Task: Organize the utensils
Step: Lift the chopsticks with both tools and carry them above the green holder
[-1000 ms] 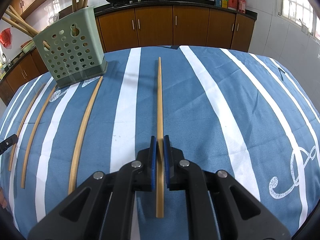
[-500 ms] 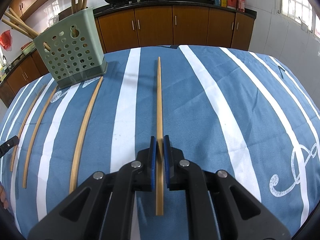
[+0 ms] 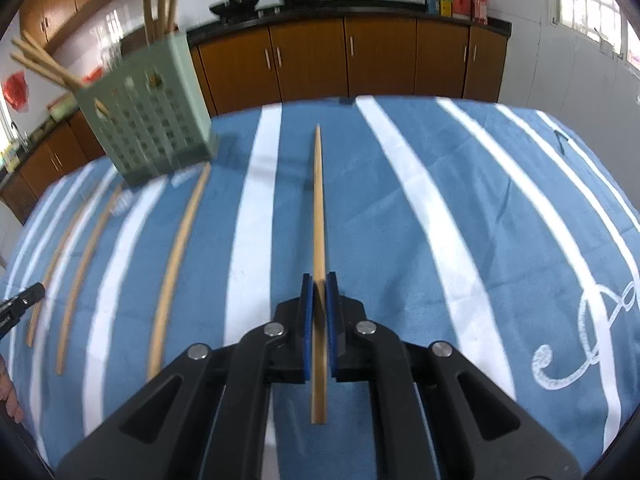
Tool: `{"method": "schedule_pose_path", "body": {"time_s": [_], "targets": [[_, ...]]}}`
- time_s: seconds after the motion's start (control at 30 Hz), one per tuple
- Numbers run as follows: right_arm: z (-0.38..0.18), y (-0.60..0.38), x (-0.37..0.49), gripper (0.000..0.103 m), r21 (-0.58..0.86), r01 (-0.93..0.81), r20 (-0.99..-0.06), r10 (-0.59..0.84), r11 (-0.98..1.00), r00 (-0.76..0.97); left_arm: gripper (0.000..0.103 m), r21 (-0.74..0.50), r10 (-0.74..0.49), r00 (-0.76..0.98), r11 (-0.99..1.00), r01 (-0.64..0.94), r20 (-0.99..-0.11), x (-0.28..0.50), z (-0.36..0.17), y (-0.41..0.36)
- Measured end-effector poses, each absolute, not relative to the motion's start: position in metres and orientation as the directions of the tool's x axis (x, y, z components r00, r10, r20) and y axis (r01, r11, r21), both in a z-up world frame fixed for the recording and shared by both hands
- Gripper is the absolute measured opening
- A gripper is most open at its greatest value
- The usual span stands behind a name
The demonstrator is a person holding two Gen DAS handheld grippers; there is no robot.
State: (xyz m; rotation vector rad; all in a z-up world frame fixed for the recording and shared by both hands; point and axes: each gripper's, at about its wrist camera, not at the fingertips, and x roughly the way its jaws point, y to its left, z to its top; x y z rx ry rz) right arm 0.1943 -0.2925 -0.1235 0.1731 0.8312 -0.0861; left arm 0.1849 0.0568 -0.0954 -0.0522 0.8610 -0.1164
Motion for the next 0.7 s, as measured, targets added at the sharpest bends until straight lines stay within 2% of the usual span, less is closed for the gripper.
{"method": "schedule_pose_path", "body": {"time_s": [0.43,0.7], "targets": [[-0.036,-0.307,0.173,0.007,0.160,0.129,-0.528,-0.026,0.979,0.849,0.007,-0.126,-0.133,0.819,0.989,0.074,-0.558,0.176,0.001,0.068],[-0.007,-0.304,0.171,0.007,0.164,0.098,-0.467,-0.010,0.982,0.884,0.007,-0.102,-0.132,0.850,0.990,0.093,-0.510,0.177,0.025,0.064]]}}
